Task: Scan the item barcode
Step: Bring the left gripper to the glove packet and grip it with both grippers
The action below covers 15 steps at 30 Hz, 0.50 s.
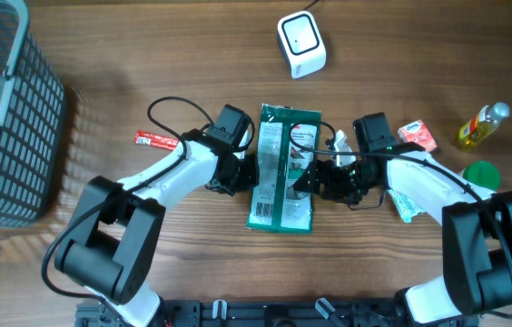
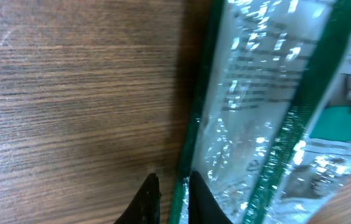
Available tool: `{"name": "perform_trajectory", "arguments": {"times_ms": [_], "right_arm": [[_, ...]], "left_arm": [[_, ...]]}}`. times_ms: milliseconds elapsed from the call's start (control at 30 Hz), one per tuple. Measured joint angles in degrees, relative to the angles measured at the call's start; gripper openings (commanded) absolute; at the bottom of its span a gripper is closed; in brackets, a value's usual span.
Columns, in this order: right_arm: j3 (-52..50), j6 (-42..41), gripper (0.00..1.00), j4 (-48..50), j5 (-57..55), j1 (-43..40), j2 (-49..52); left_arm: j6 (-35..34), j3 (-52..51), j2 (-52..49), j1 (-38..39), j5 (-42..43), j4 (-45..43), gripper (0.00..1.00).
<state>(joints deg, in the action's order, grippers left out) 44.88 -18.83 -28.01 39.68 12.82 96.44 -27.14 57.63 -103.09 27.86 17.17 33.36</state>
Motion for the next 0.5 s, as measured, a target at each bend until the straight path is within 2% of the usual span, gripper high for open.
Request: {"name": "perform_trajectory", "arguments": {"times_ms": [200, 367, 500], "right_arm": [[-5.77, -8.09, 0.65, 12.17, 3.39, 0.0, -0.7], [-10.45, -14.45, 0.64, 23.74, 4.96, 1.38, -1.01], [-11.23, -17.4, 0.64, 26.36, 5.05, 2.14, -1.03]], "left_arm": [[-0.02, 0.0, -0.81, 0.0, 0.0, -0.02, 0.13], [-0.02, 0.0, -0.81, 0.0, 0.0, -0.04, 0.15], [-0.04, 0.0, -0.81, 0.0, 0.02, -0.17, 0.15]]}}
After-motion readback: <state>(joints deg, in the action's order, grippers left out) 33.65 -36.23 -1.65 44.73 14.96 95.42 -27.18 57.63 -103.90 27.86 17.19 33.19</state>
